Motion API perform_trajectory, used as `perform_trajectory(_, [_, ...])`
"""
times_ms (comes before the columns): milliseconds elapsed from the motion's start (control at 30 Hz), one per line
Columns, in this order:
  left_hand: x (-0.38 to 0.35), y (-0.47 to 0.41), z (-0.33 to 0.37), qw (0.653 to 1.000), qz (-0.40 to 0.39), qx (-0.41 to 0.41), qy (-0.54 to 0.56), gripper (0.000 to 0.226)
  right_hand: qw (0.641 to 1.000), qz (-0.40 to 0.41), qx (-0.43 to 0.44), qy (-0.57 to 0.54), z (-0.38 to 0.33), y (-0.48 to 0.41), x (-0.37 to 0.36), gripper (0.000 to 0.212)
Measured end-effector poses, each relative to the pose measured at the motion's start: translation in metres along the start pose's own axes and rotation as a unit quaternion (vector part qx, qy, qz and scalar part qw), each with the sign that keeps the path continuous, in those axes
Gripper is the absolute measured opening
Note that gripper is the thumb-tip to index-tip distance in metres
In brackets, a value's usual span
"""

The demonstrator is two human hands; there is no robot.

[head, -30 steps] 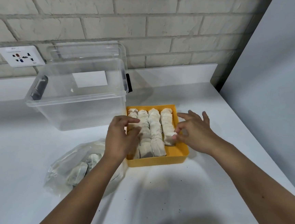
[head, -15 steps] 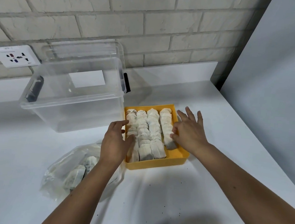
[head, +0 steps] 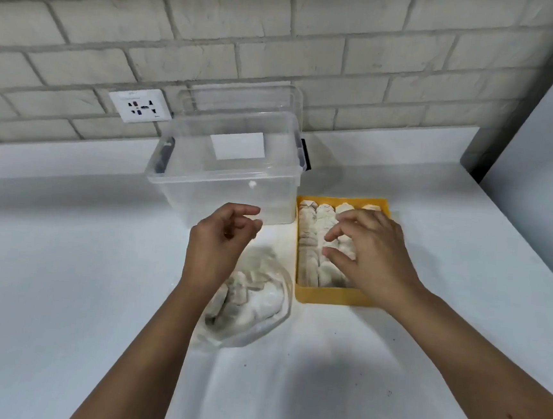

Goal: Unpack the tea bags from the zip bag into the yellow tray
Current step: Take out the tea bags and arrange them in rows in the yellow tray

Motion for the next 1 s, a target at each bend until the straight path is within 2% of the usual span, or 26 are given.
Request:
perform_trajectory(100, [0.031,0.014,-0.012,0.997,0.016,0.034,0.064,0.012,0.999,-0.03,0.027,-0.007,-0.037,0.008,-0.016,0.013])
perform_trajectory(200, [0.049,0.033,-0.031,0.997,0.014,0.054,0.047,0.01,0.991,-0.099,0.063,-0.068,-0.07,0.018,-0.053,0.013])
perform_trajectory(333, [0.048,0.05,-0.058,0.992,-0.038,0.038,-0.113,0.018,0.964,-0.199,0.051,-0.171,-0.095,0.029,-0.105,0.014])
perform_trajectory(467, [0.038,0.057,-0.076,0.94,-0.1,0.016,-0.325,0.022,0.958,-0.241,0.026,-0.154,-0.101,0.035,-0.139,0.022])
perform_trajectory(567, [0.033,0.056,-0.086,0.908,-0.105,0.033,-0.404,0.034,0.961,-0.247,-0.005,-0.121,-0.096,0.039,-0.15,0.034])
perform_trajectory(700, [0.032,0.051,-0.107,0.918,-0.107,0.063,-0.377,0.045,0.968,-0.232,-0.007,-0.1,-0.091,0.04,-0.155,0.039])
perform_trajectory(833, [0.028,0.044,-0.118,0.92,-0.127,0.076,-0.364,0.047,0.967,-0.227,-0.024,-0.114,-0.089,0.041,-0.157,0.04])
perform_trajectory(900, [0.028,0.042,-0.121,0.922,-0.134,0.081,-0.355,0.04,0.966,-0.227,-0.036,-0.118,-0.088,0.041,-0.156,0.04])
perform_trajectory(1000, [0.031,0.044,-0.119,0.935,-0.115,0.08,-0.326,0.015,0.962,-0.236,-0.056,-0.121,-0.087,0.041,-0.156,0.038])
Point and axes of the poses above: each hand's wrist, its own y-axis away from the middle knuckle, its own x-axis out of the back of the hand, z = x × y, the point moved 7 cm from there along -y, towards the middle knuckle, and after that the axes turned 2 degrees about -z, right-handed, at the moved point
